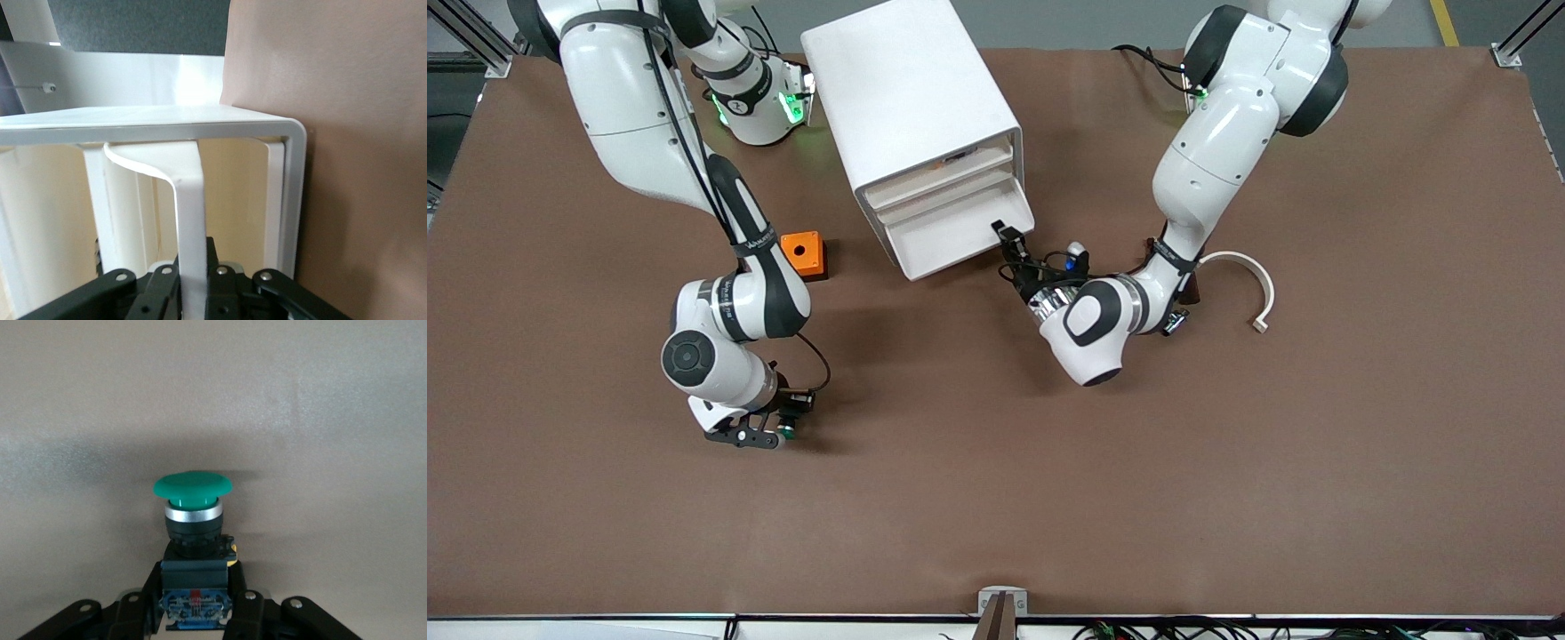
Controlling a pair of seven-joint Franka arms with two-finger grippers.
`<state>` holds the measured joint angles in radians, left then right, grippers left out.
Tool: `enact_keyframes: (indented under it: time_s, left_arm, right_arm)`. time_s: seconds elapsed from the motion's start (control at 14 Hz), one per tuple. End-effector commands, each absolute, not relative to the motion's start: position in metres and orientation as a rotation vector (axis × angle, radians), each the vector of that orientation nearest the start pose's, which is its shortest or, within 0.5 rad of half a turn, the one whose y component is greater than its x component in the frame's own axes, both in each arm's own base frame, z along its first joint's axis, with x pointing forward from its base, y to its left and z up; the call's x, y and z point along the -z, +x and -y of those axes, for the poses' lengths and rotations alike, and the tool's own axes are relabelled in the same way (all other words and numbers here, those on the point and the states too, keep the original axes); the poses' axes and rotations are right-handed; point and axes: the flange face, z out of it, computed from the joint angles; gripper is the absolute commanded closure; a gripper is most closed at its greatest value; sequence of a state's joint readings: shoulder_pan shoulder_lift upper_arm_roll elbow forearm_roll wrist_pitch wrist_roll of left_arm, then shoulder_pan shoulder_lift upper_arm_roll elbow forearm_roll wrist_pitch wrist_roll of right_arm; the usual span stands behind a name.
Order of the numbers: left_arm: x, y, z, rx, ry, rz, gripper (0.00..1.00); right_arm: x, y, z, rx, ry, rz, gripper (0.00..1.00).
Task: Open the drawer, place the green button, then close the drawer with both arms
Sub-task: 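Pull the drawer open with the left gripper while the right gripper grasps the button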
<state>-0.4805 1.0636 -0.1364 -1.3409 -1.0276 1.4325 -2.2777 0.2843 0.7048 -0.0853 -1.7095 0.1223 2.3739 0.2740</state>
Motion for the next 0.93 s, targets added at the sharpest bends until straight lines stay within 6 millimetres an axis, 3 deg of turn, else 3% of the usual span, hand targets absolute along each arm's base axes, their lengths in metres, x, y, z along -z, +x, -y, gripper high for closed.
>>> enact_keyframes:
  time_s: [0.0, 0.21, 0.43, 0.57, 0.64, 0.79, 0.86]
  left_arm:
    - [-0.108, 0.498, 0.428, -1.527, -0.941, 1.756, 0.91]
    - [-0.107, 0.512, 0.411, -1.543, -0.920, 1.786, 0.89]
    - [-0.109, 0.517, 0.406, -1.553, -0.915, 1.795, 0.79]
    - [-0.111, 0.519, 0.406, -1.561, -0.923, 1.794, 0.58]
    - [-0.114, 0.520, 0.407, -1.579, -0.951, 1.789, 0.34]
    - [-0.121, 0.523, 0.406, -1.616, -1.007, 1.778, 0.00]
    - [-0.127, 0.529, 0.404, -1.625, -1.018, 1.784, 0.00]
  right_arm:
    - [-0.196, 0.651, -0.142, -0.128, -3.093, -0.265, 1.00]
    - [-0.251, 0.646, -0.151, -0.187, -3.033, -0.429, 1.00]
    - [-0.313, 0.632, -0.186, -0.192, -2.990, -0.603, 1.00]
    - [-0.344, 0.614, -0.225, -0.210, -2.945, -0.728, 1.00]
    - [-0.353, 0.603, -0.243, -0.224, -2.935, -0.778, 1.00]
    - [-0.367, 0.578, -0.284, -0.242, -2.911, -0.901, 1.00]
    - [-0.372, 0.563, -0.306, -0.242, -2.896, -0.959, 1.00]
